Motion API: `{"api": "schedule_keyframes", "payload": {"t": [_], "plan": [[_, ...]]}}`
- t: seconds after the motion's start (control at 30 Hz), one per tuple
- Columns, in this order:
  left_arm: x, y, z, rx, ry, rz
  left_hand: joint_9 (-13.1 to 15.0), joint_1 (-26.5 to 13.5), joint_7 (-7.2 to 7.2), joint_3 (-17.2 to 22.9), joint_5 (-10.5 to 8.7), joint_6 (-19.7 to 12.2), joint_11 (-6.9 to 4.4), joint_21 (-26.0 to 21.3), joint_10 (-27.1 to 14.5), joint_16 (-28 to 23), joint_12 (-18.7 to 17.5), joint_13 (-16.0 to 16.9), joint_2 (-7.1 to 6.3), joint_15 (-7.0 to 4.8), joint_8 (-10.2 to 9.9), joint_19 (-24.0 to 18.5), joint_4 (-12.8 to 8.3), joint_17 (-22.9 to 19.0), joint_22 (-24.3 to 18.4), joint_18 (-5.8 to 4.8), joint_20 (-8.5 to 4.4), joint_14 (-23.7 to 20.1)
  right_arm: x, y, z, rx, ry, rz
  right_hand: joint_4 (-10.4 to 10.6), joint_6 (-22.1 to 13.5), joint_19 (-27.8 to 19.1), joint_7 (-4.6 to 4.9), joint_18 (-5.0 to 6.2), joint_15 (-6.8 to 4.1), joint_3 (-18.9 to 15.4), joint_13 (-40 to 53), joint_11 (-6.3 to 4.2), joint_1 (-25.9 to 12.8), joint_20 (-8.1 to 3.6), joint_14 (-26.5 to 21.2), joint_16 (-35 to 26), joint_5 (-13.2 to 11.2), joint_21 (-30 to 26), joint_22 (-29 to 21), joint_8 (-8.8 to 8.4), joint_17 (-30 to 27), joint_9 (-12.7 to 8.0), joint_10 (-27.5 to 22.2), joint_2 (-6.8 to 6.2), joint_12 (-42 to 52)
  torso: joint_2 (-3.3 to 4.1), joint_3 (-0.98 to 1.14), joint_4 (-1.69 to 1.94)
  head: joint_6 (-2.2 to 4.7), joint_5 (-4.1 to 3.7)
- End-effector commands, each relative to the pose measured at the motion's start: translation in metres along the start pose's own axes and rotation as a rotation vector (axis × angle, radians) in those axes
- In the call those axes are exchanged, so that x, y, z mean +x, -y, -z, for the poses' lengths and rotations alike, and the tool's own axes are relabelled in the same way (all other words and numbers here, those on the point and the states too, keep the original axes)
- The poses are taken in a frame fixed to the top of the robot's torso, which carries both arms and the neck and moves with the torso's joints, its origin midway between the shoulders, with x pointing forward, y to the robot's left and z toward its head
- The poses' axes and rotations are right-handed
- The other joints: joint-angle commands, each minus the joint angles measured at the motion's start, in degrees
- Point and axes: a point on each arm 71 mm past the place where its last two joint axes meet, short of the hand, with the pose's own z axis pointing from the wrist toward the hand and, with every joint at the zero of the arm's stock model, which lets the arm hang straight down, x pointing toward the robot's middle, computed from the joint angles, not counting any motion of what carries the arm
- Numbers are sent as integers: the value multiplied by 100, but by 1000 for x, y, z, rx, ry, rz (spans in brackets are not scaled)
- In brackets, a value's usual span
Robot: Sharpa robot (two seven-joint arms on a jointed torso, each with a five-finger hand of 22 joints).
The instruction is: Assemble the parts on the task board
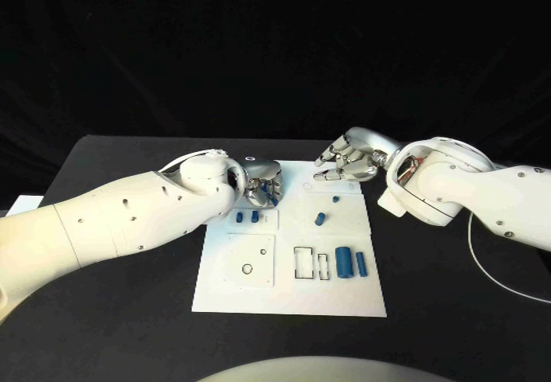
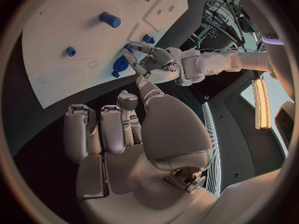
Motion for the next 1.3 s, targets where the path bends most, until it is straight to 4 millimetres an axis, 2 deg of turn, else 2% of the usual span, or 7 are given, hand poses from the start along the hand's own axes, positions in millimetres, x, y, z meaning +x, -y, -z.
{"api": "schedule_keyframes", "payload": {"t": [0.03,0.5,0.57,0.87,0.97,1.1,1.3], "plan": [[1,1,-1,15,0,17,13,-2,-1,47,-29,90,-12,39,106,36,-49,12,79,-43,42,76,-42,-10,19,-78,-52,219,1,-1,0,-6,-7,6,4,25,-18,-1,57,-20,-35,5,-7,10,-4,205,-19,23,-36,-8,19,0,1,-28,38,15,-1,0,2,-10,-2],[-4,-2,6,12,40,87,-15,-61,36,68,-38,87,14,56,117,54,-130,9,47,-29,-21,67,-123,-20,47,-84,-54,219,1,-1,-1,-7,-8,6,9,32,-17,-1,57,-20,-37,12,-7,10,-5,205,-23,26,-37,-8,22,-4,2,-21,47,27,-12,-5,5,10,-13],[-7,-3,8,9,47,101,-19,-74,41,69,-38,85,19,56,114,51,-139,8,43,-25,-28,66,-126,-28,48,-85,-52,217,1,-1,-1,-6,-8,7,9,32,-17,-1,57,-20,-37,12,-7,10,-5,205,-23,26,-37,-8,22,-4,2,-21,47,27,-6,2,1,17,-7],[-21,-21,26,-28,91,163,-35,-132,49,74,-38,75,33,67,100,56,-187,2,28,-12,-64,63,-133,-36,64,-89,-44,214,0,1,0,-2,-9,7,10,34,-19,-1,58,-20,-38,4,-7,10,-5,204,-27,27,-39,-11,23,-9,2,-25,50,19,-8,6,13,68,20],[-22,-28,31,-43,92,179,-37,-132,50,77,-38,73,34,69,98,55,-191,1,27,-11,-67,63,-136,-39,66,-89,-43,214,1,1,0,-1,-10,7,10,34,-19,-1,58,-20,-38,4,-7,10,-5,204,-27,27,-39,-11,23,-9,2,-25,50,19,-9,0,17,58,-1],[-20,-36,37,-67,77,200,-49,-155,58,87,-38,57,44,66,82,57,-222,-4,18,-4,-93,60,-147,-46,68,-88,-38,212,1,2,0,0,-11,7,10,34,-19,-1,58,-20,-38,4,-7,10,-5,204,-27,27,-39,-11,23,-9,2,-25,50,19,-9,-7,18,59,49],[-17,-45,44,-95,46,214,-60,-184,64,88,-39,44,53,70,68,53,-249,-8,6,4,-115,58,-150,-62,74,-90,-32,208,1,3,0,2,-11,7,10,34,-19,-1,58,-20,-38,4,-7,10,-5,204,-27,27,-39,-11,23,-9,2,-25,50,19,-14,0,13,65,42]]}}
